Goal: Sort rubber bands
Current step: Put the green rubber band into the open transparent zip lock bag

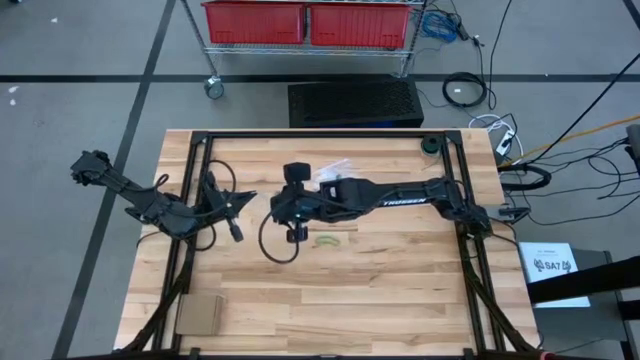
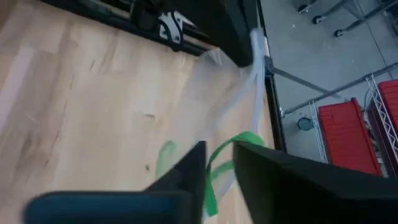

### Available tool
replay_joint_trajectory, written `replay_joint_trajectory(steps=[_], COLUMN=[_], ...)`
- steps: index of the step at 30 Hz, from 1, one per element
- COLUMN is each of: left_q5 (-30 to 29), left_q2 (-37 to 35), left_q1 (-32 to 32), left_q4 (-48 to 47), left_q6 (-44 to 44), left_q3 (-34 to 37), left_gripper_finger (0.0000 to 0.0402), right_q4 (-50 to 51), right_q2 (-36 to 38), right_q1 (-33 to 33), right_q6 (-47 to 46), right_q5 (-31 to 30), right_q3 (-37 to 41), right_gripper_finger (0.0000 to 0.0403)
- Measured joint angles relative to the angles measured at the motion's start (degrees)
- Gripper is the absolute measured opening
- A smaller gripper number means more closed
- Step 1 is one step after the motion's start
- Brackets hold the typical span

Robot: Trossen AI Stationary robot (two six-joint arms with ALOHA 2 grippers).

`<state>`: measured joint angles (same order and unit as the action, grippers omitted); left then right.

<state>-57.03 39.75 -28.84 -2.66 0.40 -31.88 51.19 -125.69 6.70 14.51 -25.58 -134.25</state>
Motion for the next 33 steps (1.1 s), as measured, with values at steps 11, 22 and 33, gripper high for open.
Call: replay_joint_trajectory(steps=[11, 22, 33], left_q5=[2.0, 2.8, 2.9], left_q2=[0.0, 0.0, 0.0], left_q1=[0.0, 0.0, 0.0], left_q4=[-0.3, -0.8, -0.7], left_q6=[0.1, 0.2, 0.1], left_q3=[0.0, 0.0, 0.0], left_gripper_finger=[0.0, 0.0, 0.0], right_q4=[-3.0, -3.0, -2.7], right_q2=[2.8, 5.4, 6.1], right_q1=[0.2, 1.3, 0.8], right_q6=[-1.1, -0.3, -1.8], right_q5=[0.3, 3.1, 3.4], right_q3=[-0.1, 0.0, 0.0], right_gripper_finger=[0.0002, 0.0, 0.0])
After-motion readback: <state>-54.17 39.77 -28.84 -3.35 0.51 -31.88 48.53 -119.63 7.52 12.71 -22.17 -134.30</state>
